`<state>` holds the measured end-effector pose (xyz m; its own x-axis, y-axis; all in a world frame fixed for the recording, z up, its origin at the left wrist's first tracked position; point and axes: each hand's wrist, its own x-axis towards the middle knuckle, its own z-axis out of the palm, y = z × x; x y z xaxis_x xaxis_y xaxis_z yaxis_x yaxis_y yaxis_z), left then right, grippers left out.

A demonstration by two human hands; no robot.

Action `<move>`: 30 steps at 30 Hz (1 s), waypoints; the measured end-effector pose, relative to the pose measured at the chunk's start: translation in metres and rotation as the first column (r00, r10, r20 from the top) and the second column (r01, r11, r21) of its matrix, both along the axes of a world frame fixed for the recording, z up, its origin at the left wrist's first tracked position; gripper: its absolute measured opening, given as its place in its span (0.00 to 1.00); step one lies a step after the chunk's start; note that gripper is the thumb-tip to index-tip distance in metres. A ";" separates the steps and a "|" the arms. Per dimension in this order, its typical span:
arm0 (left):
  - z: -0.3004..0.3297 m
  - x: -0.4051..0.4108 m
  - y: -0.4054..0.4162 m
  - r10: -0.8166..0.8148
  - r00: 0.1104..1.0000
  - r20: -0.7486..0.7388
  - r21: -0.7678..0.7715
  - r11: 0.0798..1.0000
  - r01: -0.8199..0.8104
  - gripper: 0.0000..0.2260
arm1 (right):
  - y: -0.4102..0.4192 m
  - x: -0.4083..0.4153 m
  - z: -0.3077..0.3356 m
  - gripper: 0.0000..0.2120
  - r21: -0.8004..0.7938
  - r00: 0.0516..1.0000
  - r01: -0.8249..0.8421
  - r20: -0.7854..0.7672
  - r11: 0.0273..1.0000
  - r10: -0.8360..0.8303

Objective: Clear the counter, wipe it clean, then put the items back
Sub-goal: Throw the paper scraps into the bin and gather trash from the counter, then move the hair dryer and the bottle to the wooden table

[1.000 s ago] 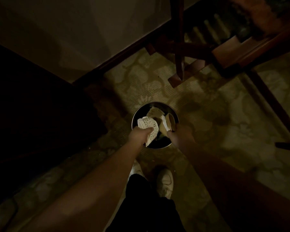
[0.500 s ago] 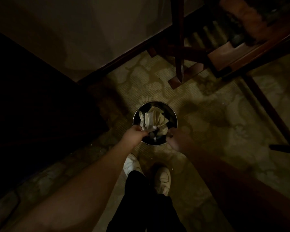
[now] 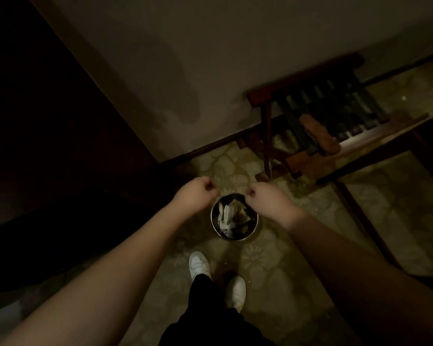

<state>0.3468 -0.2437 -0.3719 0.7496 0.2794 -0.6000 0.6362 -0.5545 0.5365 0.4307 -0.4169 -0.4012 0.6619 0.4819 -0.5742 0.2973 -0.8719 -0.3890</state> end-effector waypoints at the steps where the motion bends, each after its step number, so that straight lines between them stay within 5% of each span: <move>1: 0.024 -0.003 0.002 0.003 0.999 0.031 0.023 1.000 -0.004 0.11 | 0.006 0.001 0.024 0.13 0.008 0.998 -0.027 0.053 1.000 0.027; 15: 0.292 -0.131 0.030 0.148 0.865 0.480 0.213 0.936 -0.279 0.11 | 0.082 -0.062 0.307 0.15 0.331 0.869 -0.402 0.432 0.854 0.242; 25: 0.372 -0.248 0.078 0.358 0.573 0.738 0.070 0.803 -0.592 0.05 | 0.158 -0.143 0.390 0.12 0.468 0.753 -0.634 0.556 0.616 0.352; 30: 0.376 -0.286 0.120 0.394 0.518 0.759 0.056 0.753 -0.655 0.03 | 0.204 -0.168 0.398 0.12 0.481 0.734 -0.658 0.581 0.580 0.351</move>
<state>0.0610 -0.1240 0.0045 0.5354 0.8217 0.1956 0.3980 -0.4496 0.7997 0.2625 -0.2124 -0.0031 0.2660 0.9338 0.2393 0.8573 -0.1156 -0.5016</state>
